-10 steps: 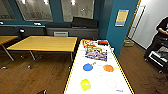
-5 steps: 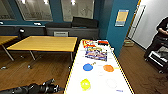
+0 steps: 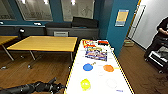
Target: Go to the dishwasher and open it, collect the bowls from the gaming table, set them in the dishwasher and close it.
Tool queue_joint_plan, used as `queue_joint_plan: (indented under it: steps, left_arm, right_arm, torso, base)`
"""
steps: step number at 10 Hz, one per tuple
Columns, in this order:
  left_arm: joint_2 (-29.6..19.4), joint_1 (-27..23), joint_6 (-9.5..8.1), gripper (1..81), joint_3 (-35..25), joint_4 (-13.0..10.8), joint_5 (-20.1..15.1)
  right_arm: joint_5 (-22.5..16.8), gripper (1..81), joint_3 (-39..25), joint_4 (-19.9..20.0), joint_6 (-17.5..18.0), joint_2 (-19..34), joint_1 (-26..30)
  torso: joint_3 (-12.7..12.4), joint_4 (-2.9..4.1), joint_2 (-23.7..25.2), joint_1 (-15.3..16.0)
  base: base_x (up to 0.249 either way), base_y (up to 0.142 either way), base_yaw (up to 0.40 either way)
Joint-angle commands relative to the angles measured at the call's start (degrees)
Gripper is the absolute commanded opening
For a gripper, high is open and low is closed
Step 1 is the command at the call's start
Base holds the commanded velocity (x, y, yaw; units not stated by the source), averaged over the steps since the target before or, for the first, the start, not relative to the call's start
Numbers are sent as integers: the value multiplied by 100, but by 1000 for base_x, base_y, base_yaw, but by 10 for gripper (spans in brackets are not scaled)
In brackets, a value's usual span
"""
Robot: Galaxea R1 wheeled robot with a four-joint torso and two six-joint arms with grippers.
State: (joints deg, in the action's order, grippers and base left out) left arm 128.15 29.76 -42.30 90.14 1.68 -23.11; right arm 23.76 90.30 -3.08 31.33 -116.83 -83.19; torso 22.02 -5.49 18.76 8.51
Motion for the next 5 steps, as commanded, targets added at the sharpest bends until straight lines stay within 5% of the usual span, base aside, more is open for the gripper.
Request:
queue_joint_plan:
  steps: [1, 5]
  left_arm:
    - [115, -888, -68, 811, 127, 16, -255]
    - [773, -1107, -94, 811, 873, -54, -528]
  right_arm:
    - [-214, 10, -39, -122, 5, 333, 237]
    - [-319, 10, 84, -122, 5, 175, 316]
  torso:
    - [0, 0, 0, 0]
    - [2, 0, 0, 0]
  base:
    - [0, 0, 0]
    - [0, 0, 0]
